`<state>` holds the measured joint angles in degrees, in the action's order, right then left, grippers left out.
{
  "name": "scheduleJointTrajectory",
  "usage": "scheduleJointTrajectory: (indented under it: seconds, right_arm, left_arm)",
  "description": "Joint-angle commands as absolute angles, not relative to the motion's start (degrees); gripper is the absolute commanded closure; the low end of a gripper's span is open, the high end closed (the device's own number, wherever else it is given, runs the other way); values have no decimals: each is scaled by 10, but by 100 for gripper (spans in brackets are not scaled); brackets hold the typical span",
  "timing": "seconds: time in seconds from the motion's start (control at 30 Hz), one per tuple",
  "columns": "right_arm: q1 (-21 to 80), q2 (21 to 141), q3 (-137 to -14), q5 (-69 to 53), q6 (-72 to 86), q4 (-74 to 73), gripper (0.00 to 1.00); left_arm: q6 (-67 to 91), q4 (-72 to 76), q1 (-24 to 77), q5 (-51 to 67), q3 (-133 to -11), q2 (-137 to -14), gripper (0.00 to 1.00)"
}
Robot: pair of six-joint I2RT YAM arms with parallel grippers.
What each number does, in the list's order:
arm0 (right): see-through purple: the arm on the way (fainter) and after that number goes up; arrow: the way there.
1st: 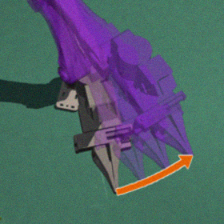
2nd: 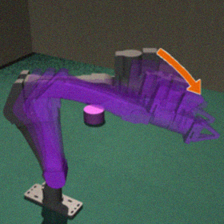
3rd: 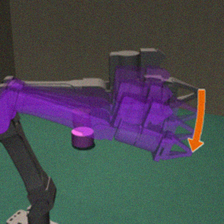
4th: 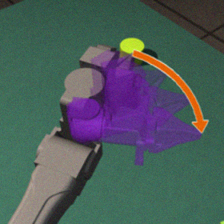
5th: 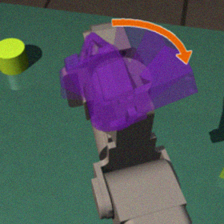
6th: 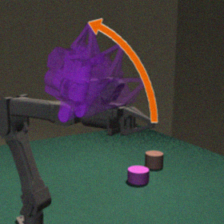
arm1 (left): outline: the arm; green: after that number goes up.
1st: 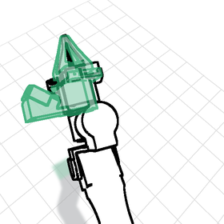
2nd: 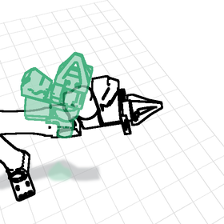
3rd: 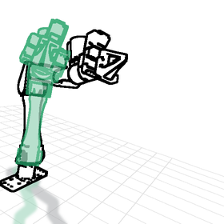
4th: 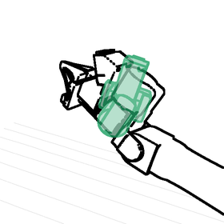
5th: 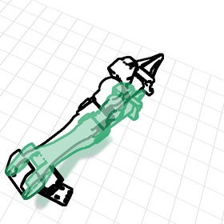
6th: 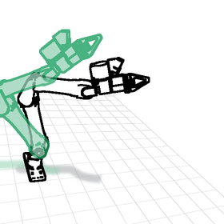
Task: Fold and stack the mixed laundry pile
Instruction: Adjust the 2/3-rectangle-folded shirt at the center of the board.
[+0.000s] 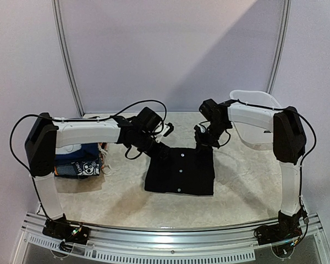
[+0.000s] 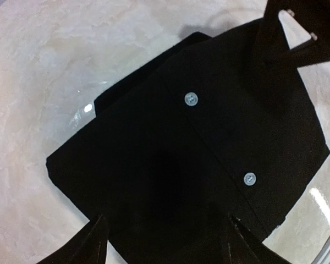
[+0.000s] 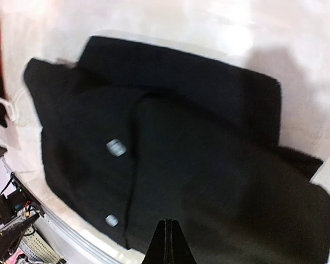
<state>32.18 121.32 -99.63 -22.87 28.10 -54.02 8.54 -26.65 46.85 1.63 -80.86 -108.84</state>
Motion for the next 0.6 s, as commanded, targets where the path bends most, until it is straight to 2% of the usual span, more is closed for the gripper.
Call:
scheduleJointTrajectory:
  seconds: [0.0,0.3,0.57]
  right_arm:
    - [295,1249,-1015,-227,283,-543,100]
    - [249,1320,-1050,-252,265,-540,100]
    - [246,1349,-1032,-264,239,-541,100]
  left_arm:
    - [78,-288,474,46,-818,-1115,31]
    - [103,-283,512,45,-790,-1140,34]
    - [162,-266,537,40,-750,-1134,36]
